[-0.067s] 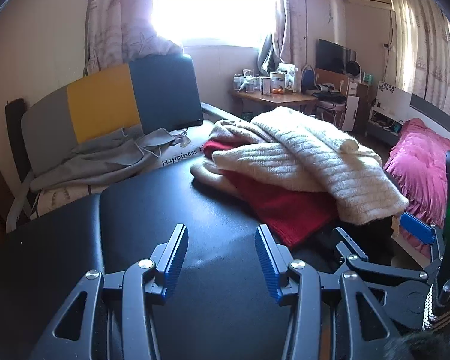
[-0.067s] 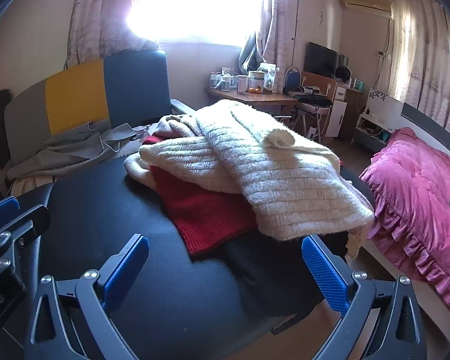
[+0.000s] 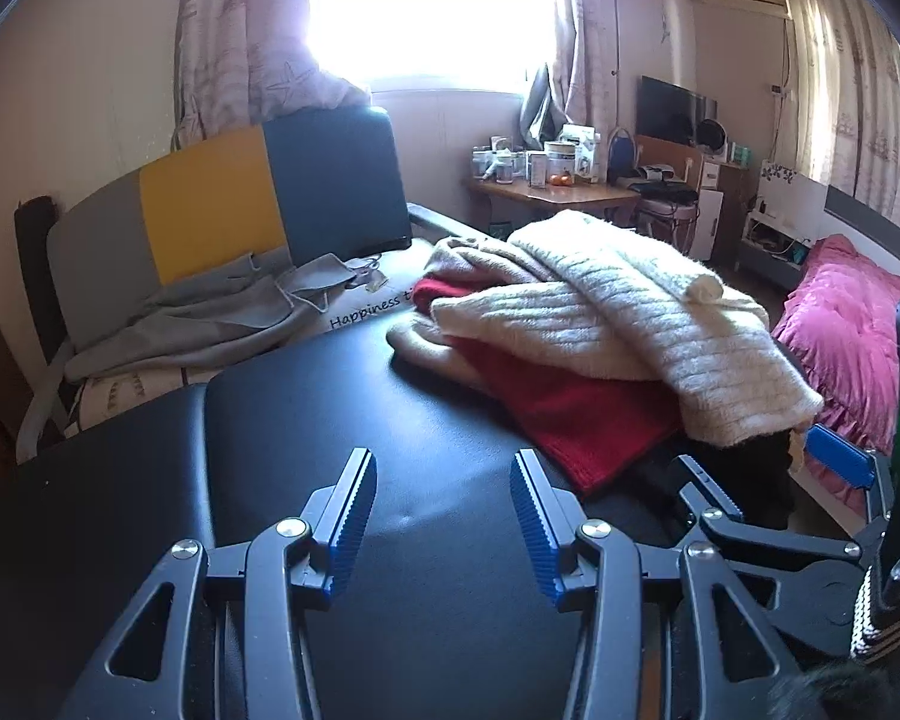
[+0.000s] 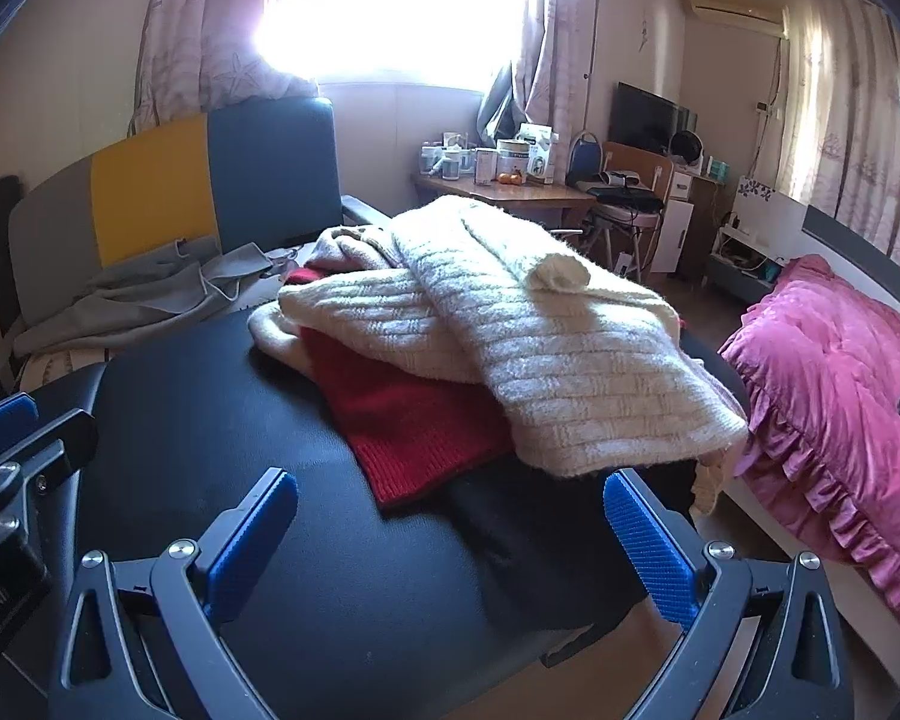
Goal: Fold clothes
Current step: 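Reach both grippers toward the cream sweater on the clothes pile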
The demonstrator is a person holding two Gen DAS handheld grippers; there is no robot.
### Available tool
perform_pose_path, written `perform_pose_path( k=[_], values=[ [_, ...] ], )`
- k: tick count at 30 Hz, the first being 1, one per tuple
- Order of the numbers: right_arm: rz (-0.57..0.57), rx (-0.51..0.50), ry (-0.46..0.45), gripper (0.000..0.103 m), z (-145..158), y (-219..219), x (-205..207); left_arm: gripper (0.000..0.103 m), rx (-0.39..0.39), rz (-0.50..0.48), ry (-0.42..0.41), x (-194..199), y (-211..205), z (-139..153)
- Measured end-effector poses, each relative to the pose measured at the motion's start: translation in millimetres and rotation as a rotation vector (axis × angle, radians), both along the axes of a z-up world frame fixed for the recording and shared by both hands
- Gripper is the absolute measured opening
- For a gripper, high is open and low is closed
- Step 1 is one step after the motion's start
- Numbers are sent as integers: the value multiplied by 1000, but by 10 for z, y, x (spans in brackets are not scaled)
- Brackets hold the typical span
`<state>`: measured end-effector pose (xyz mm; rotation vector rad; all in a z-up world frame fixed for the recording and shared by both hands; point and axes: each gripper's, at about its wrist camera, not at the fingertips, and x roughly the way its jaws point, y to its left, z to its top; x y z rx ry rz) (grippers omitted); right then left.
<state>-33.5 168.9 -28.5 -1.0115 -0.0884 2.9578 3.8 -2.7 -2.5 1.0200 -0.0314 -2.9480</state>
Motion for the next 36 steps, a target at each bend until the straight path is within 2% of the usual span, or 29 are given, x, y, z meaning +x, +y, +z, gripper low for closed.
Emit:
perform_pose_path(
  k=[5,9,11,14,16,17,20,24,26,27,28,30,31,33,36],
  values=[
    [23,-28,-23,103,-74,43,35,47,1,10,3,97,-67,-56],
    [42,-50,-41,103,-134,78,63,49,-15,27,-44,88,-169,-177],
    [52,-61,-50,103,-164,95,77,51,-11,15,-68,125,-265,-346],
    [144,-166,-90,103,-309,131,67,51,3,-5,-137,175,-399,-680],
    [186,-211,-185,103,-457,147,-16,51,-3,12,-211,204,-497,-945],
    [187,-225,-195,103,-509,174,-22,51,-17,31,-242,221,-539,-1073],
    [205,-240,-127,103,-468,249,37,51,-60,66,-296,293,-650,-1398],
    [303,-223,-15,103,-337,294,16,52,-7,72,-324,285,-743,-1611],
    [298,-179,-158,103,-438,277,-243,53,27,70,-320,274,-782,-1652],
    [293,-209,-173,103,-431,315,-287,55,38,68,-316,264,-795,-1669],
    [282,-239,-149,103,-399,384,-323,57,50,67,-312,257,-812,-1681],
    [248,-278,-109,103,-332,511,-403,76,74,62,-306,248,-842,-1701],
    [232,-293,-94,103,-292,573,-461,81,74,50,-305,243,-832,-1717],
    [208,-304,-62,103,-187,679,-617,85,54,43,-303,216,-805,-1748],
    [178,-275,-25,103,-37,806,-888,88,78,45,-306,191,-841,-1728]
  ],
)
